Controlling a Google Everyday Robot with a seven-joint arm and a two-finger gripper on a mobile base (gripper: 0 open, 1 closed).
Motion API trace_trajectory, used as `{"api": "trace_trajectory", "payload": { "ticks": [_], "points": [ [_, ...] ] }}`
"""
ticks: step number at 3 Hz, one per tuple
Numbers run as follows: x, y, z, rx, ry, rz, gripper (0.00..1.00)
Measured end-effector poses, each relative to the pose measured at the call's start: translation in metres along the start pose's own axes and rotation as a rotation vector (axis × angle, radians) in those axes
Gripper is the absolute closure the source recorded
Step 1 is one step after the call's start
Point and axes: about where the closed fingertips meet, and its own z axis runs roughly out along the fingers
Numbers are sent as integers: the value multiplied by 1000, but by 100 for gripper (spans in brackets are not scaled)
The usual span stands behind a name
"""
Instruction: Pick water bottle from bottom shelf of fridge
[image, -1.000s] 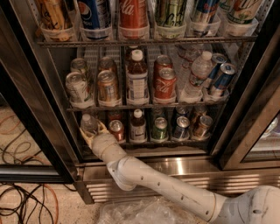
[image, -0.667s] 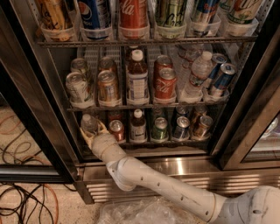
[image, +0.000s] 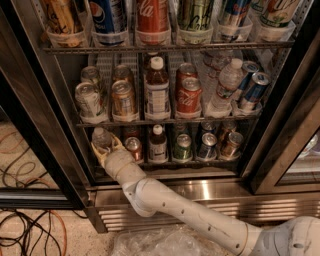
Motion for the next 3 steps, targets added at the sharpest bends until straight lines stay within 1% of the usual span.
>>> {"api": "trace_trajectory", "payload": {
  "ticks": [1,2,3],
  "points": [
    [-7,-2,-1,-4,-17,-5,100],
    [-4,-2,-2,-4,-17,-5,100],
    [-6,0,-8,-7,-32,-21,100]
  ]
}}
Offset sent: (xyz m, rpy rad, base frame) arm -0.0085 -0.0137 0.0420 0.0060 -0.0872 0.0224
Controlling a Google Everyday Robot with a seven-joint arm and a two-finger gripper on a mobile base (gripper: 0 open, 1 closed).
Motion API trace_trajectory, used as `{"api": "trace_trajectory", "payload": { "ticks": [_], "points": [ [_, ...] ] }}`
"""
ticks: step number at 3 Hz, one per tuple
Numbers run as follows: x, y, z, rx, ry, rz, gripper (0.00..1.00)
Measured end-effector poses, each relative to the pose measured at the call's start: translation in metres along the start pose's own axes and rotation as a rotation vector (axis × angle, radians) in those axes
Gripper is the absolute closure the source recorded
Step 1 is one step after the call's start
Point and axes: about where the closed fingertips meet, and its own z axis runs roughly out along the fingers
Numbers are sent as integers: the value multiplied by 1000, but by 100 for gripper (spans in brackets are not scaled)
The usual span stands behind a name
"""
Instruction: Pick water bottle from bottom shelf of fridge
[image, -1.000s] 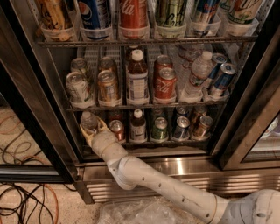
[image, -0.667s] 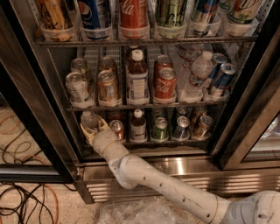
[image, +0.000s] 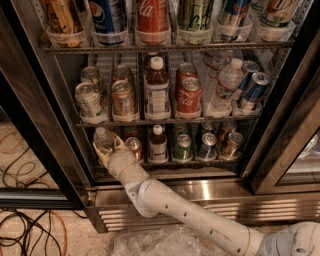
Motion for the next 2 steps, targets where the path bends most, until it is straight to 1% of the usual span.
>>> {"api": "trace_trajectory", "payload": {
  "ticks": [1,2],
  "points": [
    [1,8,-12,18,-34,-17,100],
    [-9,12,-23,31,-78,-55,100]
  ]
}}
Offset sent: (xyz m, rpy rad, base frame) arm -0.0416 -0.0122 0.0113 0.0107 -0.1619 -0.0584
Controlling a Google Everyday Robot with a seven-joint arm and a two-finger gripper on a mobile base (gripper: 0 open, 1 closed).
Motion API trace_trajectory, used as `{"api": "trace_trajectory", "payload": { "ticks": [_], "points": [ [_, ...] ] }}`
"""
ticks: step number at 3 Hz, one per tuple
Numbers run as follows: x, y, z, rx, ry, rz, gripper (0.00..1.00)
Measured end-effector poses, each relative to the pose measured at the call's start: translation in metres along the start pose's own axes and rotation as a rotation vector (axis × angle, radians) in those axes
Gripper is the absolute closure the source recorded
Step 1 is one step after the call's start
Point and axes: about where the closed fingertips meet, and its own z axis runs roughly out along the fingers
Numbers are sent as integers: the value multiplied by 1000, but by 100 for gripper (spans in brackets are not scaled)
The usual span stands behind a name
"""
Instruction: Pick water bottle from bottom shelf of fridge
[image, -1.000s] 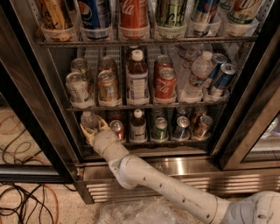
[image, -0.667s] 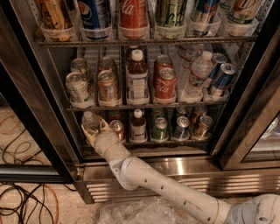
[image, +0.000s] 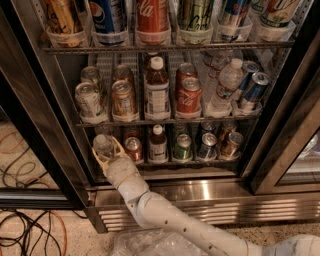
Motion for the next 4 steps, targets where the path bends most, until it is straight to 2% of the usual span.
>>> {"api": "trace_trajectory", "payload": {
  "ticks": [1,3,4],
  "points": [
    [-18,2,-8,-17,-18,-19,100],
    [-73,1,-26,-122,-47,-27,100],
    [-80,1,-45,-183,-7,5,100]
  ]
}}
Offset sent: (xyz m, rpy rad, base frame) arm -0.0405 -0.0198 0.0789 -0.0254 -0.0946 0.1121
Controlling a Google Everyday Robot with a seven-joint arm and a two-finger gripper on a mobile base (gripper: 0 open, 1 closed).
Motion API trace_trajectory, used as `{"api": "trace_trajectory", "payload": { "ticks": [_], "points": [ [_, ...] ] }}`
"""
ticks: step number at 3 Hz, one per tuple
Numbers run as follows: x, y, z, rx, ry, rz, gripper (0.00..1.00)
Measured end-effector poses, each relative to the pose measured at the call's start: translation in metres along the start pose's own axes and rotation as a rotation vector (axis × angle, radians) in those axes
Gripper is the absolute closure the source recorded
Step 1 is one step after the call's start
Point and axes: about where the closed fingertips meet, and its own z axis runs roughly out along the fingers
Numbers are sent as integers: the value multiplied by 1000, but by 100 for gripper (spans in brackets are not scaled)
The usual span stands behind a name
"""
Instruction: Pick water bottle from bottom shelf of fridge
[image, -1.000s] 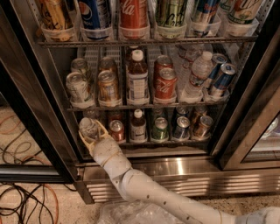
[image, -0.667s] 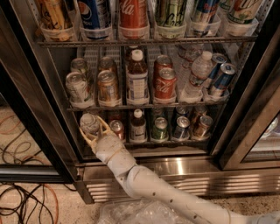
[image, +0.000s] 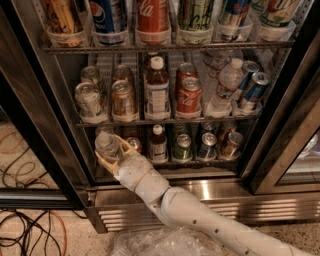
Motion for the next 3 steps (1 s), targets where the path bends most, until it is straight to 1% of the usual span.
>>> {"api": "trace_trajectory", "payload": {
  "ticks": [1,2,3],
  "points": [
    [4,5,-22,-84,61,83,100],
    [8,15,-49,-168,123,154,100],
    [8,25,-77,-225,172,196,100]
  ]
}}
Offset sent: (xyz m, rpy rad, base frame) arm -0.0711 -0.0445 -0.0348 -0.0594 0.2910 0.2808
